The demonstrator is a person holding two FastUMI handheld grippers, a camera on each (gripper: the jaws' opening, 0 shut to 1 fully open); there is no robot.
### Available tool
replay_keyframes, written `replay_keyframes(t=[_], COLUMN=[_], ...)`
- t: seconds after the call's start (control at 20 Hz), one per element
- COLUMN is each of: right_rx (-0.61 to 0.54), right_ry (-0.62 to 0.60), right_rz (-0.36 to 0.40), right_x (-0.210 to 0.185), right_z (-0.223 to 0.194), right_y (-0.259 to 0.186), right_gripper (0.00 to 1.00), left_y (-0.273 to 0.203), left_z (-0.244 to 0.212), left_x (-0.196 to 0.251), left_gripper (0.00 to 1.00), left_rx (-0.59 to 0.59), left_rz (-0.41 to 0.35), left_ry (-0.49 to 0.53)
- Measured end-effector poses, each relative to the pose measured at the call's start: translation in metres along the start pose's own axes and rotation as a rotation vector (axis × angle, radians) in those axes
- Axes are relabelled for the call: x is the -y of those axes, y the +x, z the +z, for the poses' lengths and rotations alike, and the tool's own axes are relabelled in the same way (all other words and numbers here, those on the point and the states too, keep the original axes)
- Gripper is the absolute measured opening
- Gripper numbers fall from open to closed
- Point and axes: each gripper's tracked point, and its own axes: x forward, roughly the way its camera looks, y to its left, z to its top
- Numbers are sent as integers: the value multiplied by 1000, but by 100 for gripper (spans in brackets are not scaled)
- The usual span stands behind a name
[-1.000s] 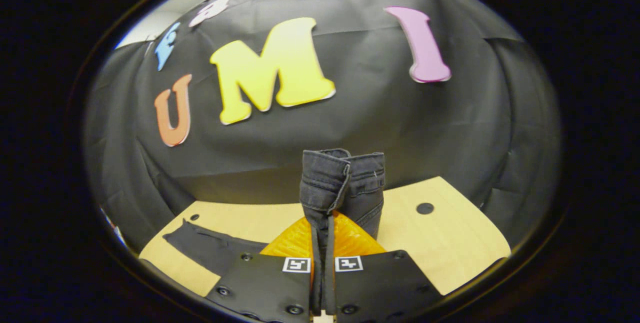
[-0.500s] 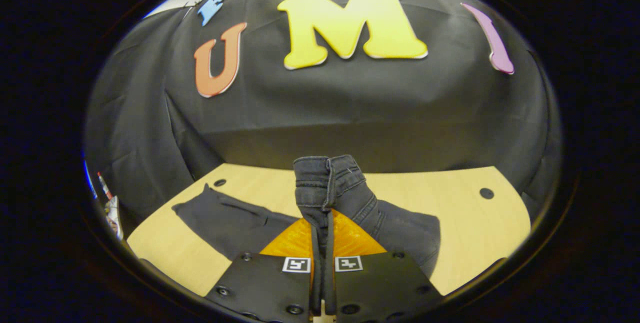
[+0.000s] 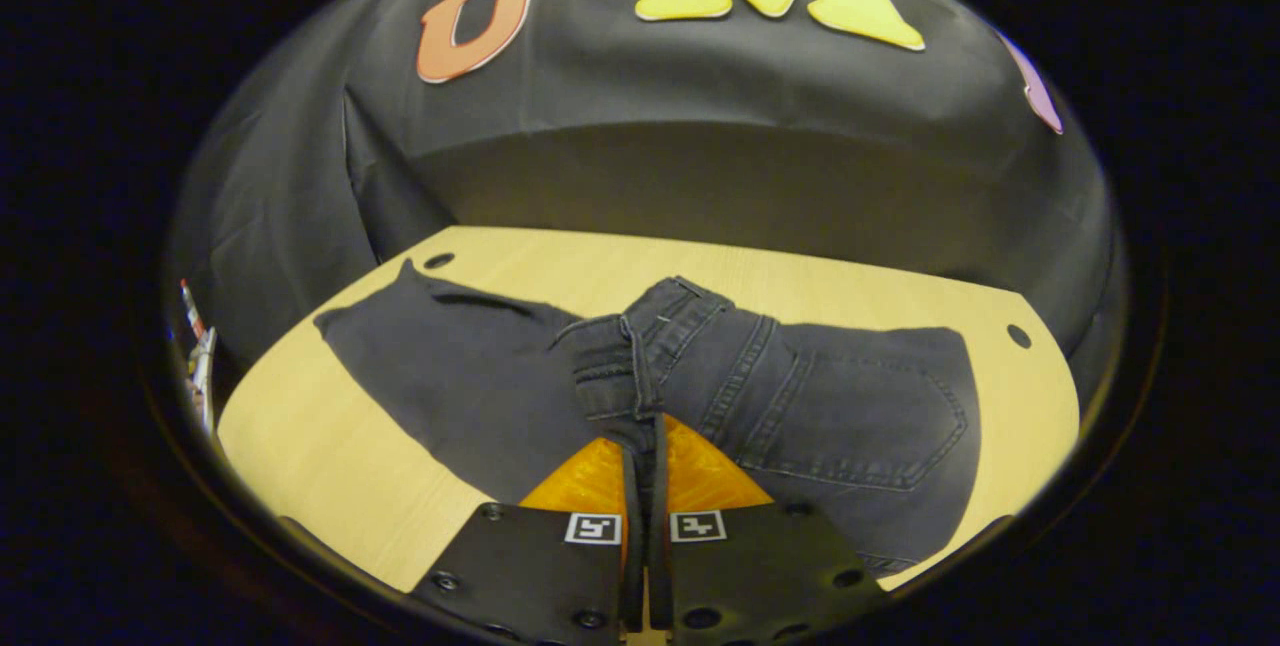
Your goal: Grasp the waist and the cuffs of the jeans and fold them to make the two legs overlap; first hold the waist and fold one-third of the jeans toward the cuffs, then hold the cuffs and fold the remaining one-third in the same direction to finish folding.
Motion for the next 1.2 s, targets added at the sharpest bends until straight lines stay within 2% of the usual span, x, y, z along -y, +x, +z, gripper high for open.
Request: replay_keyframes(t=[0.05, 0.1, 0.2, 0.25, 0.3, 0.35, 0.5, 0.7, 0.85, 0.95, 1.05, 1.2], right_rx=[26, 23, 40, 39, 30, 30, 41, 143, 253, 319, 387, 480], right_ry=[-8, -23, -47, -41, -27, -39, -98, -91, -69, -56, -46, -37], right_rz=[-12, -16, 1, 47, 111, 121, 87, 91, 87, 74, 50, 2], right_x=[1, 2, 2, -4, -22, -30, -29, -30, -18, -2, 20, 59], right_z=[5, 0, 1, -2, -1, 1, 6, 43, 86, 114, 140, 172], right_y=[2, 1, 4, 1, -4, -7, -14, -37, -65, -87, -115, -161], right_gripper=[4, 0, 8, 17, 32, 48, 96, 94, 95, 94, 94, 94], left_y=[-2, -2, -2, -1, 2, 3, 5, 13, 28, 43, 59, 88], left_z=[-1, 0, 0, 0, -1, -1, -1, -3, -18, -41, -61, -107], left_x=[-1, -2, -1, -1, 0, 0, 5, 6, 8, 9, 22, 24], left_gripper=[96, 96, 96, 96, 96, 96, 96, 96, 96, 96, 96, 96], left_rx=[-3, 0, -2, -1, -4, -7, -19, -28, -74, -135, -205, -348], left_rz=[1, 4, -3, -7, -11, -15, -32, -53, -73, -97, -163, -157], left_ry=[-4, -6, -18, -24, -32, -41, -69, -109, -222, -355, -533, -745])
